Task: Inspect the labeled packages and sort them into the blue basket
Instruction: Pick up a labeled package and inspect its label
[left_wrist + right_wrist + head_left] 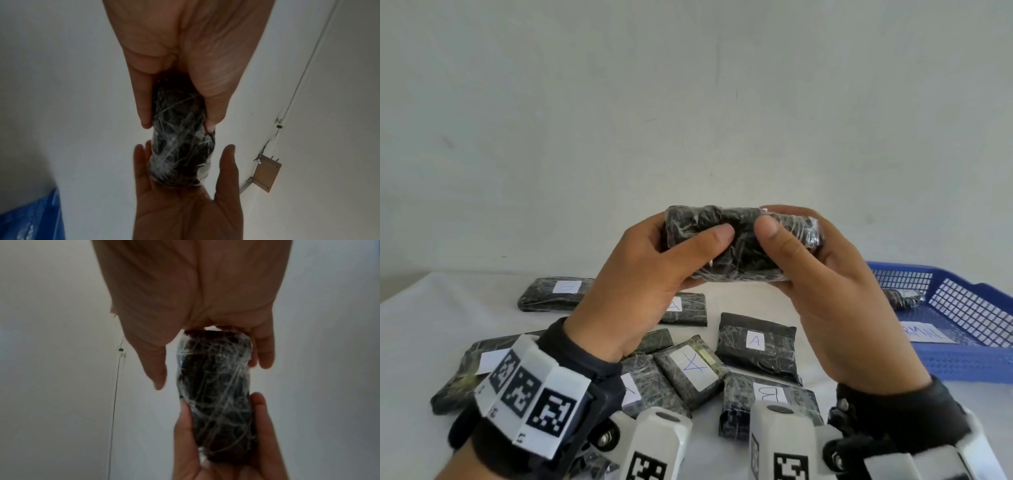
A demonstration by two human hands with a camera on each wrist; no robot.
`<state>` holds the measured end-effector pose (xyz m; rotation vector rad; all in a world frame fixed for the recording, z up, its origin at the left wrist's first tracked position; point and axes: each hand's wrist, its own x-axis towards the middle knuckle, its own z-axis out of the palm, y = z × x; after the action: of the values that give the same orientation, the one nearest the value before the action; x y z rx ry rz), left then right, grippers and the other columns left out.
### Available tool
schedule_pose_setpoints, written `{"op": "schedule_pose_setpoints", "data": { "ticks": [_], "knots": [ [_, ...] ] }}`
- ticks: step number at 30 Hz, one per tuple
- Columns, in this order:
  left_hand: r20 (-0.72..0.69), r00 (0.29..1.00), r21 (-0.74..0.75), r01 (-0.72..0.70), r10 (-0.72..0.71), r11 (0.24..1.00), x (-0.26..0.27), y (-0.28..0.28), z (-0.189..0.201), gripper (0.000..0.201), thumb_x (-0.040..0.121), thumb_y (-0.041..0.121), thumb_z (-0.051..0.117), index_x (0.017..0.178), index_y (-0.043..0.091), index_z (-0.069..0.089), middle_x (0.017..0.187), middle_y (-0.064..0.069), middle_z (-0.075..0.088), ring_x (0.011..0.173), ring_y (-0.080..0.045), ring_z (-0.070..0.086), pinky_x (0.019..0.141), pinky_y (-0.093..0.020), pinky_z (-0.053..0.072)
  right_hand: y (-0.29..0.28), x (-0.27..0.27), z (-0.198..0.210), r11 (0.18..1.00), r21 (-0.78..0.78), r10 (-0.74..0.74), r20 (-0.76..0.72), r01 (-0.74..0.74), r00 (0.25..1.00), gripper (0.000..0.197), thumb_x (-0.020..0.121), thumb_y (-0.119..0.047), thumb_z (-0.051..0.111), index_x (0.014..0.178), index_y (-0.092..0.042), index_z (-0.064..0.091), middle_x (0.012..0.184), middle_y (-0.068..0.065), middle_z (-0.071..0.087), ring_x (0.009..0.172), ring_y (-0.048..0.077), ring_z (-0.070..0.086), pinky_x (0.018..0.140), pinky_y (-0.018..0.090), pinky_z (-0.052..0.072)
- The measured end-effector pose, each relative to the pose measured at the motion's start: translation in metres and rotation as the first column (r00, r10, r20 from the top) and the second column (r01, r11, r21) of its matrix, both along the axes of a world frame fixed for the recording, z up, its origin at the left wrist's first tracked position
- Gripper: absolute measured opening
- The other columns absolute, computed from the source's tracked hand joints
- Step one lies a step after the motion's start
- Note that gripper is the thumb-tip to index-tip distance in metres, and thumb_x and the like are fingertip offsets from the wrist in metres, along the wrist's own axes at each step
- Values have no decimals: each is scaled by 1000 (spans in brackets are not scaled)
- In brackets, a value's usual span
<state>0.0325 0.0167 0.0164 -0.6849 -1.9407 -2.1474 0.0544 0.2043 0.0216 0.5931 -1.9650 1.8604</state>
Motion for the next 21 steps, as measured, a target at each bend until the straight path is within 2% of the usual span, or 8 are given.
{"op": "schedule_pose_setpoints", "data": {
  "ticks": [3,6,9,11,13,16,19,21],
  "knots": [
    [-28,1000,-43,-11,10,999,3,2,1,28,81,50,80,100,29,80,104,3,81,101,-13,77,90,-39,61,-1,1,2,999,-50,-18,-53,15,998,34,93,-38,76,110,-11,65,97,5,78,96,23,75,93,44,58],
    [27,999,-9,42,-42,999,1,3,-2,27,86,43,75,104,24,80,107,-2,80,103,-17,76,85,-37,63,-3,2,1,999,-53,-15,-61,12,998,30,90,-34,75,106,-11,64,91,4,77,89,20,75,85,38,58],
    [38,999,37,17,-18,999,2,6,-2,34,88,40,77,111,15,74,104,-3,81,100,-18,77,84,-37,63,0,0,0,991,-111,70,-13,-71,997,32,88,-26,79,111,-13,62,97,6,78,96,23,75,90,36,56],
    [21,1000,28,8,-8,1000,3,8,-1,40,83,42,75,113,16,73,105,-2,80,101,-17,77,87,-38,64,0,0,1,983,-159,98,-3,-97,995,30,86,-18,78,110,-12,61,97,9,76,96,24,75,89,35,57],
    [25,999,14,27,-27,1000,3,8,-3,44,85,44,82,118,17,71,109,-2,79,104,-17,76,91,-41,62,-1,0,0,979,-179,90,-19,-92,996,26,87,-13,80,105,-13,61,94,13,74,92,25,74,87,34,58],
    [52,998,117,30,-36,993,1,8,-5,58,77,42,79,129,24,61,110,2,78,105,-17,76,89,-37,61,-5,2,-1,986,-149,64,-34,-69,997,19,88,-16,74,104,-16,62,96,21,72,91,33,71,90,41,59],
    [-44,999,106,17,-12,994,3,9,-5,35,91,35,76,121,20,64,110,-4,78,105,-19,76,87,-35,61,-7,2,-1,975,-177,127,-29,-130,991,15,91,-19,64,106,-16,60,98,11,73,95,23,71,89,36,56],
    [-64,998,88,21,-15,996,3,8,-4,29,93,34,75,116,18,67,111,-7,77,106,-21,76,87,-38,62,-8,4,1,978,-179,99,-58,-108,993,12,93,-18,63,104,-14,61,96,10,73,95,23,72,89,35,57]
  ]
}}
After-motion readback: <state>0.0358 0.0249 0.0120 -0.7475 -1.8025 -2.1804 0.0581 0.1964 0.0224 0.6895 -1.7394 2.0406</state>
